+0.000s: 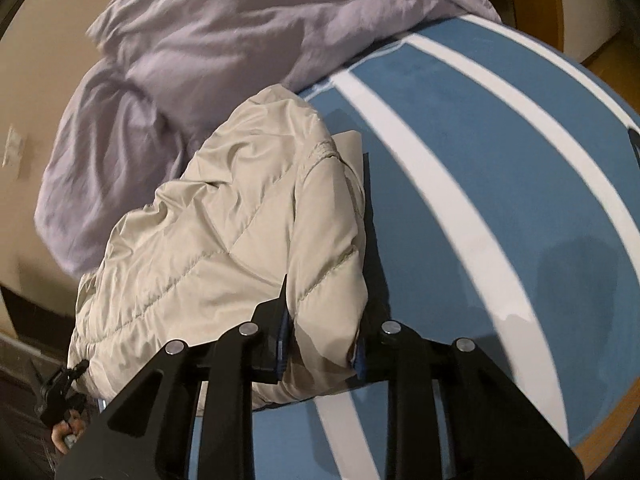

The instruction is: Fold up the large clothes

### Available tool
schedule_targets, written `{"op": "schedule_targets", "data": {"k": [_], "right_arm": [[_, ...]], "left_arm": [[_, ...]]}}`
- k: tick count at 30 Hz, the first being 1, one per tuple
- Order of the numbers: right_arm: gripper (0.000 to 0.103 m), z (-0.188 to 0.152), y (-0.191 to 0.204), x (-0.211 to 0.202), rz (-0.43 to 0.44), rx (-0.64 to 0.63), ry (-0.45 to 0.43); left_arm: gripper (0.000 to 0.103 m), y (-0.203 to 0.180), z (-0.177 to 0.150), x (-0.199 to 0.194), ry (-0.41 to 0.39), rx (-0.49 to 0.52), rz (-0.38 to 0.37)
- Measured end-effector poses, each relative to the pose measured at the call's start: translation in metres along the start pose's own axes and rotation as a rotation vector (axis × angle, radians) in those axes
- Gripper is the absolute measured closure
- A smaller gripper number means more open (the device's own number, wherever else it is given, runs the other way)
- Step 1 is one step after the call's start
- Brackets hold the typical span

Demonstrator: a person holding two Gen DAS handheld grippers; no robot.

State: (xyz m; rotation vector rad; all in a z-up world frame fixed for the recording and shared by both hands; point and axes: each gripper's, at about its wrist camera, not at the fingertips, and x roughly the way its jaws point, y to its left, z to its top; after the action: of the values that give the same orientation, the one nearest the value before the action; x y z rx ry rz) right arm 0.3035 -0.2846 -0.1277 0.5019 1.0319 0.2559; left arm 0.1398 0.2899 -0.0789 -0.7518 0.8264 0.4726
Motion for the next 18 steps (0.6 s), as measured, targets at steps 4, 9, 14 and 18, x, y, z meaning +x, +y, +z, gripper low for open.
{"op": "schedule_targets", "data": {"k": [4, 9, 14, 18], "right_arm": [[0.077, -0.026, 0.003, -0.012, 0.000, -0.057, 0.020], [0.063, -0.022, 0.010, -0.022, -0.092, -0.097, -0.008], [0.049, -0.011, 0.027, -0.037, -0.168, -0.184, -0.101], [0.048, -0.011, 0.057, -0.031, -0.161, -0.283, -0.114]], "left_arm": [[0.062, 0.021, -0.019, -0.017, -0.001, -0.008, 0.035], [0.047, 0.028, -0.028, -0.022, -0.003, -0.029, 0.089], [0.029, 0.024, -0.029, -0.019, -0.007, -0.023, 0.122], [0.018, 0.022, -0.030, -0.012, -0.002, -0.020, 0.127]]}}
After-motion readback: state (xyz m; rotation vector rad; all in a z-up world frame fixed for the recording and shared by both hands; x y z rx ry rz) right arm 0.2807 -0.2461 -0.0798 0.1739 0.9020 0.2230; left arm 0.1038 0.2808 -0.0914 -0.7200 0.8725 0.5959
